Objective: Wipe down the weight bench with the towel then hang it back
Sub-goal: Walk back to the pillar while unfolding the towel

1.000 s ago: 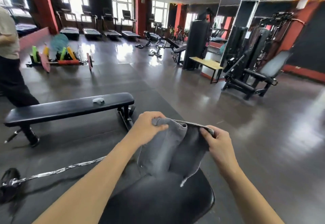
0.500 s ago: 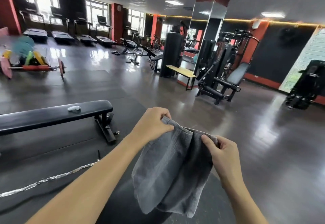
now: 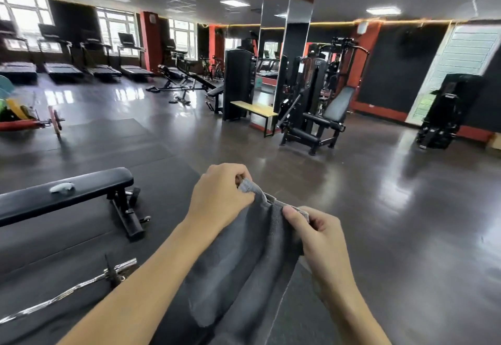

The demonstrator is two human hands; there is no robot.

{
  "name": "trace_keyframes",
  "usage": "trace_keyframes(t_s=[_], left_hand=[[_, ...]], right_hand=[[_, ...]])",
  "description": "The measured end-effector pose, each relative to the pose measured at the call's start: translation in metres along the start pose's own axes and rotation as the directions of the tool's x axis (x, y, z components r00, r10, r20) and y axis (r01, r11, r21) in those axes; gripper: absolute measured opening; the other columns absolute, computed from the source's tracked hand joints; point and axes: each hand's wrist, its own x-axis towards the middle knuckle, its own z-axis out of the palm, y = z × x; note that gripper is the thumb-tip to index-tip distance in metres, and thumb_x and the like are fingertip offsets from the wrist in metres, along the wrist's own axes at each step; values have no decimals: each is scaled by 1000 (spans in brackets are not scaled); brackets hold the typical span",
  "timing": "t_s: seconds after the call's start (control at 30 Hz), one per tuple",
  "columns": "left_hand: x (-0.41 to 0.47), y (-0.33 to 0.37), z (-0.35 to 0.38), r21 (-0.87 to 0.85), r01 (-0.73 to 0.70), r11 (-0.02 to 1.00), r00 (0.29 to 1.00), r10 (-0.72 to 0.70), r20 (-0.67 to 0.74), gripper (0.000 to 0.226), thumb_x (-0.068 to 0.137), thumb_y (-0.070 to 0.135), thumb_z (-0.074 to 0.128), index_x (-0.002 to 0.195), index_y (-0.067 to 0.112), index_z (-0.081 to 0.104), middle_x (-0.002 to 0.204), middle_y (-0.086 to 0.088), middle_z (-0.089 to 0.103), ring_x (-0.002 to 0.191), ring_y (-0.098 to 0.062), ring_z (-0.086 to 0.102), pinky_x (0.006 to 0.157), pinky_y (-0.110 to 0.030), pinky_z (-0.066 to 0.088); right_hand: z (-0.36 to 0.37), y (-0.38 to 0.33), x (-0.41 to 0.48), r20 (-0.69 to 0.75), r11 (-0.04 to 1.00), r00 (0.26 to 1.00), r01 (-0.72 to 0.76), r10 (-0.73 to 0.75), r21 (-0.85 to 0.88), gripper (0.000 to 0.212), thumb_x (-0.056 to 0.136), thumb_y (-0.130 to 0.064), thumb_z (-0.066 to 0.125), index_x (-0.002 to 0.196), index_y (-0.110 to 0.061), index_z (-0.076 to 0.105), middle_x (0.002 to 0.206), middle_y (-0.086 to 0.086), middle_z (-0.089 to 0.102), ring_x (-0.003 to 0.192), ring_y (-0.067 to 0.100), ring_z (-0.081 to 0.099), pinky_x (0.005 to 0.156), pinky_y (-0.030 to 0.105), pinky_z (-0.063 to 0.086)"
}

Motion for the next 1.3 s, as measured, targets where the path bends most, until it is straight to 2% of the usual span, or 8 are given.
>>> trace_keyframes(t_s=[0.13,0.23,0.4,0.53,0.8,1.03,1.17,1.3], left_hand=[[35,32,49,-106,62,992,998,-59,32,10,71,22,80,66,24,71,61,11,69,66,-6,65,52,-17,43],[56,54,81,-126,89,988,995,-83,48,13,68,21,80,63,27,69,63,20,69,67,1,64,49,-10,40],[102,83,136,-91,85,992,996,-83,15,8,68,17,75,64,22,70,59,6,68,64,-10,64,57,-25,40],[148,86,181,-95,82,992,995,-77,58,8,68,19,75,65,22,69,58,5,66,62,-12,63,56,-24,39],[284,35,261,-242,67,968,980,-18,200,12,76,22,81,65,23,74,63,-1,72,55,-6,59,56,-28,47],[428,-25,299,-149,63,987,990,-43,132,7,80,26,81,73,25,79,89,10,73,85,-10,67,78,-31,53],[492,-55,318,-109,30,994,991,-15,132,8,84,25,78,77,27,79,80,8,72,80,-14,66,71,-26,45],[551,-89,332,-108,-4,994,991,18,131,9,85,18,76,78,25,79,74,9,73,73,-6,67,68,-22,50]], right_hand=[[-76,17,36,121,982,987,-121,104,143,41,90,-35,68,55,-20,53,65,3,41,65,18,36,59,35,26],[-119,29,64,44,981,991,-135,130,138,48,92,-31,71,51,-22,47,62,0,38,63,17,33,57,34,24],[-151,58,118,7,988,993,-120,120,94,36,83,-34,74,57,-17,56,64,5,41,65,19,35,59,35,27],[-154,93,170,-19,995,995,-97,97,33,16,87,-14,77,73,-8,71,61,6,54,59,14,48,47,26,45],[-138,154,340,-25,986,989,-141,144,94,2,91,0,68,92,0,66,59,18,50,50,20,52,47,35,59],[-110,179,507,21,998,997,-68,68,-9,16,88,-2,71,89,-15,60,64,30,64,52,25,62,49,39,58],[-95,201,578,96,999,995,-36,36,4,18,88,3,70,79,-12,73,60,13,64,55,16,60,53,30,59],[-82,226,647,354,992,929,-125,110,21,31,79,12,76,98,-12,75,79,3,78,72,11,74,66,18,58]])
